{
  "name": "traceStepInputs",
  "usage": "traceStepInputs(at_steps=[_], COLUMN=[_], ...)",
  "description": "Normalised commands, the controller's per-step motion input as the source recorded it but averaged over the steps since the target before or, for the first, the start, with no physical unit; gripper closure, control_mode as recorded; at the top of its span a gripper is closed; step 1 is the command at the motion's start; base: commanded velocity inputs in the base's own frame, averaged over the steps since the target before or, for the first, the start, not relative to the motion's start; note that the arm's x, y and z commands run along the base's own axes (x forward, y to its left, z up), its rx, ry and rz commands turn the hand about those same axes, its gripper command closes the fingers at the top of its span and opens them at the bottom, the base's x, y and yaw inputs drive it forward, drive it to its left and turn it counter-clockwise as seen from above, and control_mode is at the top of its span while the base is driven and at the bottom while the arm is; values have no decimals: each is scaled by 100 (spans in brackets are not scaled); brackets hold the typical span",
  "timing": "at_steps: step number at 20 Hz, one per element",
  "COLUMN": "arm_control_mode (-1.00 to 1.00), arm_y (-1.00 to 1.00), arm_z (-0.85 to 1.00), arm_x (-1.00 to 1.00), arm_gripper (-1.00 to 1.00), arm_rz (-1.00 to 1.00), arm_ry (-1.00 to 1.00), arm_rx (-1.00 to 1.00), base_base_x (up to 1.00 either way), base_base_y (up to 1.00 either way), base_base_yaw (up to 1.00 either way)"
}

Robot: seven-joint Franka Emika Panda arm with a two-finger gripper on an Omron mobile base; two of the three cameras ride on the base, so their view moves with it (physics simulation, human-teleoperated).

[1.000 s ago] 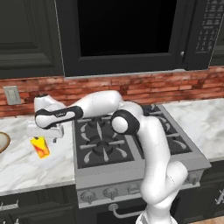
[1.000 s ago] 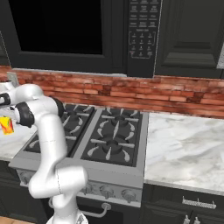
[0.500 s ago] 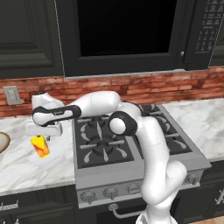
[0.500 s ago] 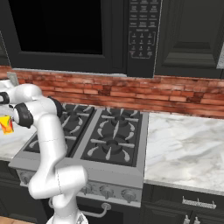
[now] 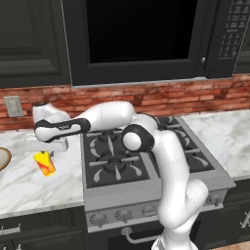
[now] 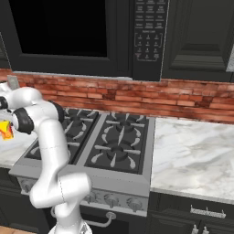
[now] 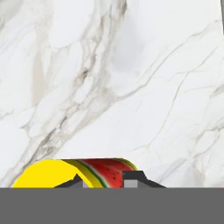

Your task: Pick the cup and bowl from the counter and place them on the counter next to the sink.

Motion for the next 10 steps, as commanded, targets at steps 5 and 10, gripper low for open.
traceStepInputs(at_steps=[5, 10], arm_control_mode=[-100, -100], arm_y=[-24, -41], arm_z=[30, 46], arm_x=[-58, -83], arm_gripper=[100, 100], arm_rz=[8, 7], arm_ry=[-20, -12], arm_rx=[5, 7], base_base_x=[0, 0], base_base_y=[0, 0], base_base_yaw=[0, 0])
